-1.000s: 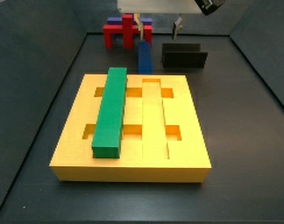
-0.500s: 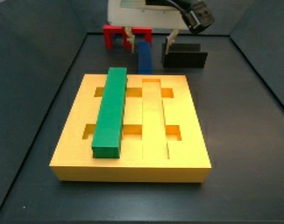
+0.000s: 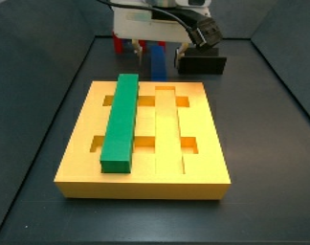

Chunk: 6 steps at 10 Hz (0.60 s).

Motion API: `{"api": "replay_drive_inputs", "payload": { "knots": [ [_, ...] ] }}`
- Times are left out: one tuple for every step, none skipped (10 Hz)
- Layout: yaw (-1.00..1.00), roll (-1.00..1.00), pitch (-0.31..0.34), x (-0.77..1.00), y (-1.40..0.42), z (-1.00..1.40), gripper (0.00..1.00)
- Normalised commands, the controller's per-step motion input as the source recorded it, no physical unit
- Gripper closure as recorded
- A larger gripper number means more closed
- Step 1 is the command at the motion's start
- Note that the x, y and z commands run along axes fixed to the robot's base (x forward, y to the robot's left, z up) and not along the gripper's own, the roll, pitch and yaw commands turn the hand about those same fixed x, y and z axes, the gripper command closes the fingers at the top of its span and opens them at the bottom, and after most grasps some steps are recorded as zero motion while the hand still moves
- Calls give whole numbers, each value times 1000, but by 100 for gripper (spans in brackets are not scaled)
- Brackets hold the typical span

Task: Pick up the blue object. Move up. Move to above the board. Insert the blue object.
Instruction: Pick up the blue object.

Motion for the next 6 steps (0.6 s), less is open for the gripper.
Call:
{"api": "replay_drive_inputs", "payload": {
  "knots": [
    [0, 211, -6, -46, 211, -171, 0],
    [0, 287, 0, -123, 237, -74, 0],
    [0, 284, 0, -83, 243, -100, 0],
    [0, 240, 0, 0, 69, -186, 0],
    [0, 184, -19, 6, 80, -306, 0],
    [0, 146, -17, 0, 43, -246, 0]
  ]
}}
